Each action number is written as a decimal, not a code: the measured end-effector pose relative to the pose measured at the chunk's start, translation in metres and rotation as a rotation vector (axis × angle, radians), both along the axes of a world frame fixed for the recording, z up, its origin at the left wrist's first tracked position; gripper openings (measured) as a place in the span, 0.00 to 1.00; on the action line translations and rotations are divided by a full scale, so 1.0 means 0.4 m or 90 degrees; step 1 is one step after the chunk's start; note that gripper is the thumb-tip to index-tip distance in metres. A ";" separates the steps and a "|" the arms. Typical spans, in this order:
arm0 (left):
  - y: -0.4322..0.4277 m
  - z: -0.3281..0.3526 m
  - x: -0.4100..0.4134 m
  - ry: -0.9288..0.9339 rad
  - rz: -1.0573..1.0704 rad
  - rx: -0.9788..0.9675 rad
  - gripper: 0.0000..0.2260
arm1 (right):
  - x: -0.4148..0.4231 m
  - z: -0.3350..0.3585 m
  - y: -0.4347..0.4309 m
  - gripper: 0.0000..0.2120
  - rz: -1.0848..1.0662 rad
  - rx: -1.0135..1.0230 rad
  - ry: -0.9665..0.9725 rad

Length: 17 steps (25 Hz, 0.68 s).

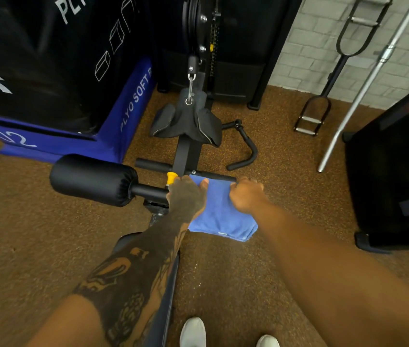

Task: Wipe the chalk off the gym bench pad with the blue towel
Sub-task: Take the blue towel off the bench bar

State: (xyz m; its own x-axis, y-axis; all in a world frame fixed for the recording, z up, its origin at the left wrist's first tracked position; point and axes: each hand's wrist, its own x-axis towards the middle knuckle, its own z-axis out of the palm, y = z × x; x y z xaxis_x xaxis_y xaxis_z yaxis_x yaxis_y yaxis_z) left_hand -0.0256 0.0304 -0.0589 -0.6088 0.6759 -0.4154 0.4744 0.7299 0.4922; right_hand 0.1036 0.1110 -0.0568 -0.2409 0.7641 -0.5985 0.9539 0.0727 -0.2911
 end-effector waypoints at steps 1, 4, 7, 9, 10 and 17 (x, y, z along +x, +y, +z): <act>0.005 0.000 -0.006 -0.005 0.013 0.001 0.25 | -0.008 0.005 0.001 0.21 0.012 0.011 0.002; 0.024 0.007 -0.013 0.009 0.018 0.025 0.17 | -0.033 0.021 -0.008 0.17 0.069 0.077 0.016; 0.016 0.023 -0.011 0.001 0.088 0.112 0.14 | -0.056 0.039 -0.039 0.10 0.147 0.152 0.074; -0.012 0.048 -0.017 -0.037 0.137 0.186 0.13 | -0.067 0.074 -0.061 0.07 0.183 0.180 0.121; -0.031 0.062 -0.026 -0.046 0.145 0.222 0.13 | -0.074 0.094 -0.070 0.06 0.202 0.186 0.140; -0.184 0.132 -0.116 -0.082 0.202 0.354 0.16 | -0.149 0.172 -0.124 0.02 0.329 0.130 0.250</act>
State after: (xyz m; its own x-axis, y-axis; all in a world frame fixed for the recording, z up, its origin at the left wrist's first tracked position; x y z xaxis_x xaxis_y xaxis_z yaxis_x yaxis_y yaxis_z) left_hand -0.0719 -0.0434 -0.0061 -0.7827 0.6066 -0.1395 0.1892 0.4454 0.8751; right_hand 0.0440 0.0612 0.0121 -0.7752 0.5810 -0.2480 0.6084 0.5811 -0.5405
